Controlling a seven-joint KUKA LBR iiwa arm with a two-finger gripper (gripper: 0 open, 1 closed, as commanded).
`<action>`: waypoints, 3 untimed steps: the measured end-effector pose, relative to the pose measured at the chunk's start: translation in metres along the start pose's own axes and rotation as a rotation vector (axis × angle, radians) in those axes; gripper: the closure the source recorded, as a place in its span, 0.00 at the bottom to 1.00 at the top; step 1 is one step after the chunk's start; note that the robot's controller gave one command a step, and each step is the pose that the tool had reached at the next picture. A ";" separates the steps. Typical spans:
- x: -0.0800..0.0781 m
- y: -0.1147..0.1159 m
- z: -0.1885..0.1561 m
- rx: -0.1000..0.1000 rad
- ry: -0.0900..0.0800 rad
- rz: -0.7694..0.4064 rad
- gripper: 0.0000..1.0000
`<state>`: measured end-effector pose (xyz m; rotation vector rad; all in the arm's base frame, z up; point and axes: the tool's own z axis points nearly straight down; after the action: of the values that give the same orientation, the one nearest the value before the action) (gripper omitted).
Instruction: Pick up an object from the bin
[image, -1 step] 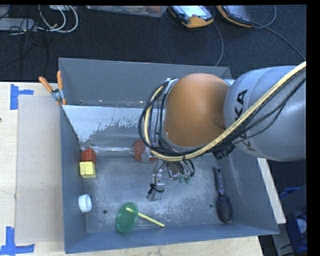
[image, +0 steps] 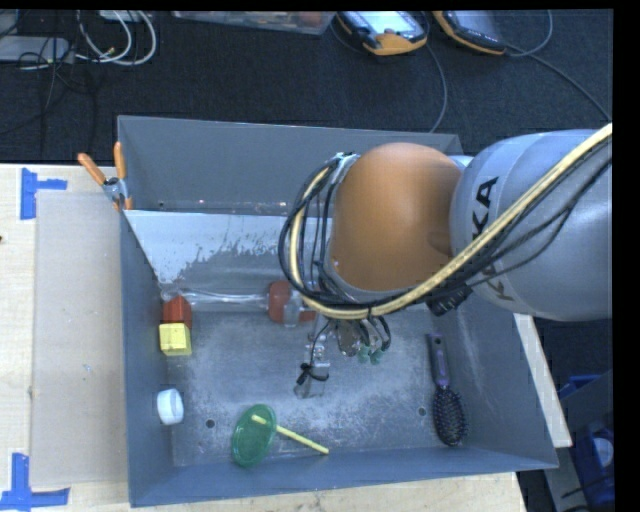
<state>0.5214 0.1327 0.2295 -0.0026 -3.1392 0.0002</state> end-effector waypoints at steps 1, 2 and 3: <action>0.038 0.023 0.051 0.000 0.004 -0.215 0.00; 0.047 0.033 0.071 0.000 0.005 -0.330 0.00; 0.037 0.031 0.098 0.000 0.003 -0.518 0.00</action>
Offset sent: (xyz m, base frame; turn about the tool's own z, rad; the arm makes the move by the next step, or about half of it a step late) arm -0.0465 0.0327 -0.0695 -0.3315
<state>0.4847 0.1634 0.1317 0.8012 -3.0320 -0.0005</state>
